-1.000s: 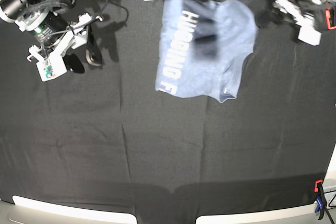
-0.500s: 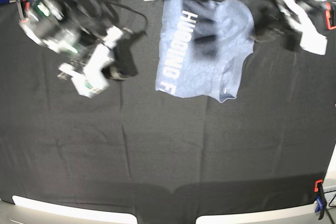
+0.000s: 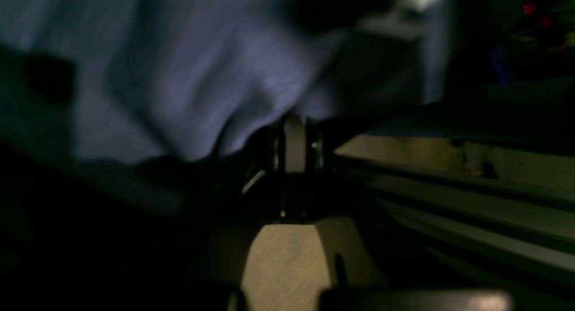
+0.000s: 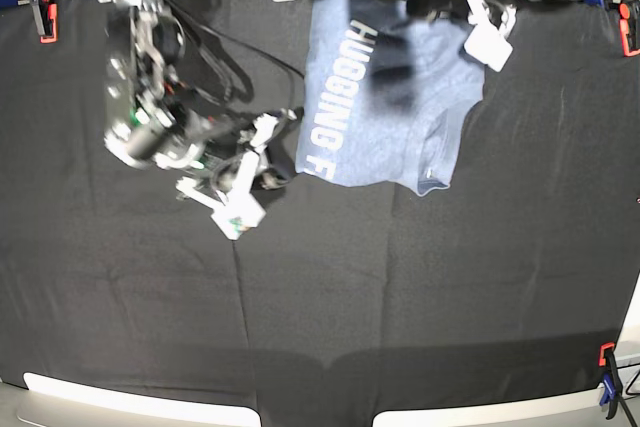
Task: Layout the t-shirt on the table in an organized manner, then fold the t-shirt properly
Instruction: 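Grasp the folded shirt with both grippers and shift it on the table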
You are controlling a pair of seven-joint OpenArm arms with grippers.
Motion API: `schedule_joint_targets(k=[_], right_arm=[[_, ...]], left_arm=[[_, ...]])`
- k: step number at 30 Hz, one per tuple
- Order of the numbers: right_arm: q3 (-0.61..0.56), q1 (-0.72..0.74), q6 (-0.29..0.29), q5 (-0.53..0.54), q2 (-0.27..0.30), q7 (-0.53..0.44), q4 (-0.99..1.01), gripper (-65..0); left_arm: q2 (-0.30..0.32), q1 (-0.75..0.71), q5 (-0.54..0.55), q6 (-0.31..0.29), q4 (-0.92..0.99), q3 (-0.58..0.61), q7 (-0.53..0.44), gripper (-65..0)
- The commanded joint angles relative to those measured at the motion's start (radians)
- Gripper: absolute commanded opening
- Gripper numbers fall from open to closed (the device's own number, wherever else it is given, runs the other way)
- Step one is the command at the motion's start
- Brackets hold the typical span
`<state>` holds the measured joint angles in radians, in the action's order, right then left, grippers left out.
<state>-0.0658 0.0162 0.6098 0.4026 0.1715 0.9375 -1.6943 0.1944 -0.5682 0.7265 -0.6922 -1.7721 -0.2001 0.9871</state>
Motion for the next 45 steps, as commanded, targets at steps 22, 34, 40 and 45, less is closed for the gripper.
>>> schedule_joint_targets(k=[22, 34, 40, 45], right_arm=[[-0.155, -0.041, 0.022, 0.019, 0.006, 0.063, 0.053, -65.0], [-0.119, -0.313, -0.043, -0.072, 0.006, -0.045, -0.15, -65.0], [-0.013, -0.298, -0.064, -0.115, 0.006, -0.075, -0.207, -65.0], [0.047, -0.263, -0.064, -0.116, 0.006, -0.064, -0.206, -65.0]], left_arm=[[0.178, 0.282, -0.333, 0.117, 0.298, -0.003, -0.335, -65.0], [0.199, 0.418, -0.317, 0.117, 0.358, -0.003, -0.379, -65.0], [0.27, 0.368, -0.078, 0.101, 0.278, -0.009, -0.231, -65.0], [0.249, 0.219, -0.045, 0.101, 0.122, -0.053, -0.187, -65.0]])
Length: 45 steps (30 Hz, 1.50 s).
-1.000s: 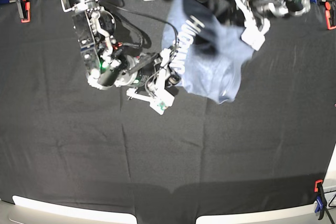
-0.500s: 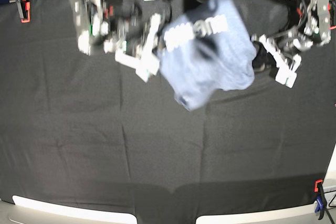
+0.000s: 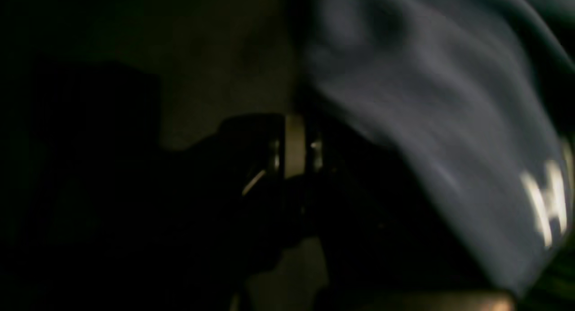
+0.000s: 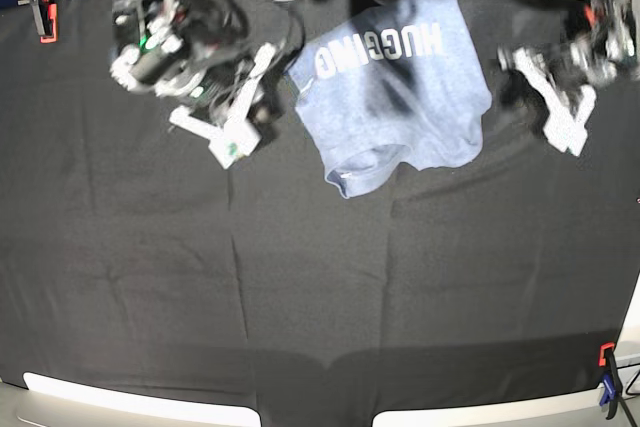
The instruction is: Layout the t-shirt on the table in an organized manner, then fold the t-shirt properly
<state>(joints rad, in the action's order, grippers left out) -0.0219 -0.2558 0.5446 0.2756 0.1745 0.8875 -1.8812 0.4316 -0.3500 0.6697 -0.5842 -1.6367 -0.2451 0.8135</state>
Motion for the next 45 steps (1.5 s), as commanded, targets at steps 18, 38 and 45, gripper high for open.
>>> schedule_joint_targets(k=[18, 38, 45], right_arm=[[-0.084, -0.106, 0.005, 0.075, 0.0, 0.039, -0.019, -65.0], [-0.13, -0.213, -0.047, 0.068, 0.0, -0.003, -0.105, -65.0], [0.075, -0.358, -0.092, 0.069, 0.0, -0.005, -0.293, -65.0]], left_arm=[[-0.237, -0.061, 0.046, -0.097, -0.056, -0.033, -0.045, -65.0], [-0.099, -0.043, 0.093, -0.102, -0.002, -0.129, -0.044, -65.0], [-0.099, -0.225, 0.092, -0.109, -0.2, -0.269, -0.034, -65.0]])
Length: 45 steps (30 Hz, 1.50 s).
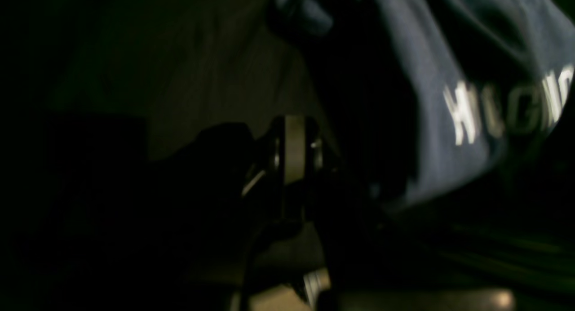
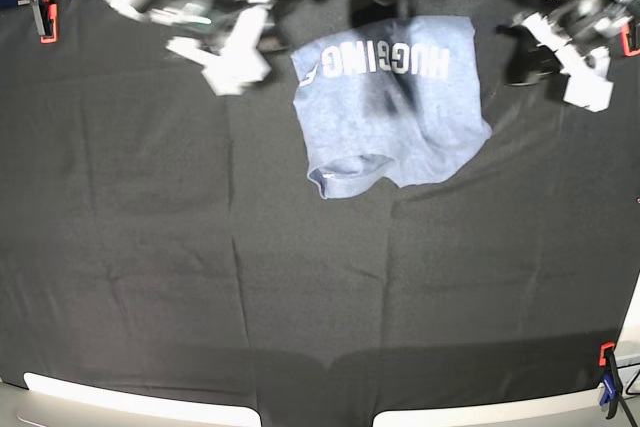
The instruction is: Layout the t-shirt on the table in an organized manner, then fold the t-shirt properly
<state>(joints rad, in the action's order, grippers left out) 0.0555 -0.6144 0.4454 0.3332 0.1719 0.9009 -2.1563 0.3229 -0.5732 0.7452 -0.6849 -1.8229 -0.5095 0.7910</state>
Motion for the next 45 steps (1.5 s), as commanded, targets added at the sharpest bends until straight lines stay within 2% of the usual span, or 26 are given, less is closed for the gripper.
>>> schedule_joint_targets(k=[1, 5, 7, 9, 13, 18, 21, 23, 28, 31, 33, 36, 40, 45], right_arm=[[0.021, -0.024, 0.005, 0.011, 0.0, -0.018, -0.038, -65.0], [0.105, -0.127, 0.006, 0.011, -0.048, 0.011, -0.087, -65.0], [0.135, -0.179, 0.012, 0.011, -0.081, 0.032, -0.094, -65.0], [0.157, -0.229, 0.025, 0.011, -0.11, 0.051, -0.094, -65.0], [0.168, -0.333, 0.066, 0.011, -0.146, 0.089, -0.094, -65.0], [0.167, -0.434, 0.071, 0.001, -0.144, 0.151, -0.093, -65.0], [0.167, -0.45, 0.071, -0.052, -0.144, 0.177, -0.064, -65.0], [0.167, -0.445, 0.071, -0.065, -0.137, 0.177, -0.004, -65.0], [0.146, -0.367, 0.07, -0.065, -0.065, 0.177, 0.261, -65.0], [0.098, -0.294, 0.06, -0.066, -0.003, 0.177, 0.467, -65.0], [0.057, -0.236, 0.02, -0.066, 0.035, 0.177, 0.612, -65.0], [-0.019, -0.134, 0.015, -0.073, 0.082, 0.146, 0.832, -65.0], [-0.127, 0.014, 0.019, -0.092, 0.12, -0.007, 1.105, -65.0], [-0.261, 0.185, 0.019, -0.202, 0.121, -0.209, 1.358, -65.0]], left_arm=[[0.01, -0.027, 0.016, -0.008, -0.034, -0.019, -0.002, -65.0], [0.01, -0.129, 0.016, -0.008, -0.079, -0.061, 0.009, -65.0], [0.01, -0.174, 0.016, -0.008, -0.08, -0.066, 0.048, -65.0], [0.01, -0.221, 0.016, -0.008, -0.08, -0.066, 0.082, -65.0], [0.01, -0.322, 0.016, -0.008, -0.08, -0.066, 0.084, -65.0], [0.009, -0.423, 0.016, -0.007, -0.075, -0.066, 0.13, -65.0], [0.007, -0.453, 0.016, -0.007, -0.013, -0.06, 0.129, -65.0], [0.008, -0.45, 0.016, -0.007, 0.073, -0.046, 0.125, -65.0], [0.008, -0.381, 0.014, -0.011, 0.38, 0.051, 0.091, -65.0], [0.007, -0.296, -0.079, -0.013, 0.59, 0.143, 0.009, -65.0], [0.007, -0.235, -0.176, -0.013, 0.727, 0.211, -0.087, -65.0], [0.007, -0.146, -0.303, -0.013, 0.911, 0.307, -0.265, -65.0], [-0.018, -0.037, -0.45, -0.013, 1.089, 0.362, -0.502, -65.0], [-0.09, 0.081, -0.537, -0.013, 1.2, 0.36, -0.617, -65.0]])
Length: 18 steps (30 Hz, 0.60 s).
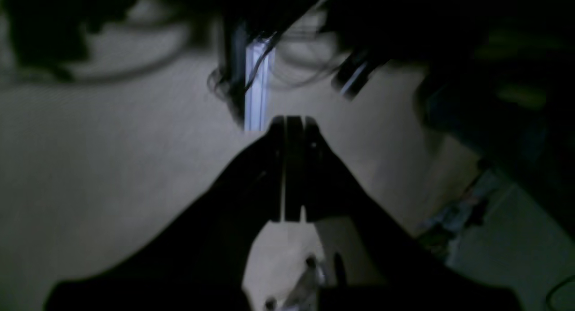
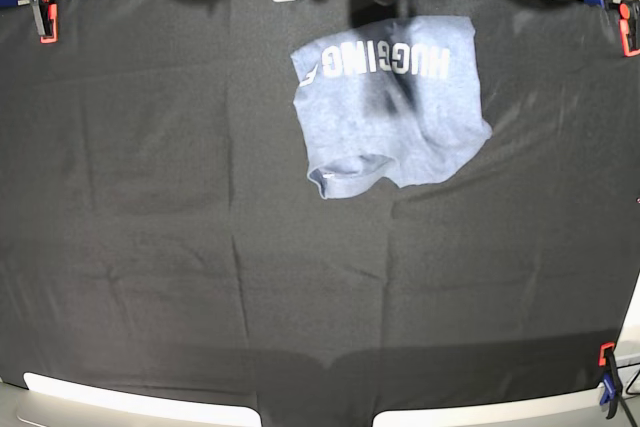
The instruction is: Layout the t-shirt on the table in an organized manner, then fold the t-shirt properly
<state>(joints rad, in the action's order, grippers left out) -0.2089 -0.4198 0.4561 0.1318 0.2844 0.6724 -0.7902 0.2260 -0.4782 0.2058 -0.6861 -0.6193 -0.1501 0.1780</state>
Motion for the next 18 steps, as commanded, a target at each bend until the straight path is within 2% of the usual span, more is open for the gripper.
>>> schedule_joint_targets(k=[1, 4, 6, 8, 11, 18], right_arm=[[-0.021, 0.017, 0.008, -0.002, 0.006, -0.023, 0.028, -65.0], [-0.074, 0.085, 0.008, -0.002, -0.008, -0.145, 0.115, -65.0], [-0.08, 0.121, 0.007, -0.002, -0.029, -0.193, 0.161, -65.0], [-0.079, 0.153, 0.007, -0.002, -0.053, -0.237, 0.201, -65.0], [-0.079, 0.196, 0.007, -0.002, -0.08, -0.255, 0.245, -65.0], [-0.079, 0.216, 0.007, -0.002, -0.108, -0.274, 0.253, -65.0]], left_arm=[[-0.008, 0.007, 0.0, -0.008, 0.008, 0.0, -0.018, -65.0], [-0.047, 0.063, 0.0, 0.102, 0.041, 0.0, -0.072, -65.0], [-0.067, 0.096, 0.001, 0.203, 0.069, 0.0, -0.087, -65.0], [-0.077, 0.129, 0.005, 0.269, 0.106, 0.0, -0.086, -65.0], [-0.079, 0.168, 0.005, 0.279, 0.166, -0.021, -0.082, -65.0], [-0.079, 0.185, 0.008, 0.279, 0.201, -0.198, -0.082, -65.0]])
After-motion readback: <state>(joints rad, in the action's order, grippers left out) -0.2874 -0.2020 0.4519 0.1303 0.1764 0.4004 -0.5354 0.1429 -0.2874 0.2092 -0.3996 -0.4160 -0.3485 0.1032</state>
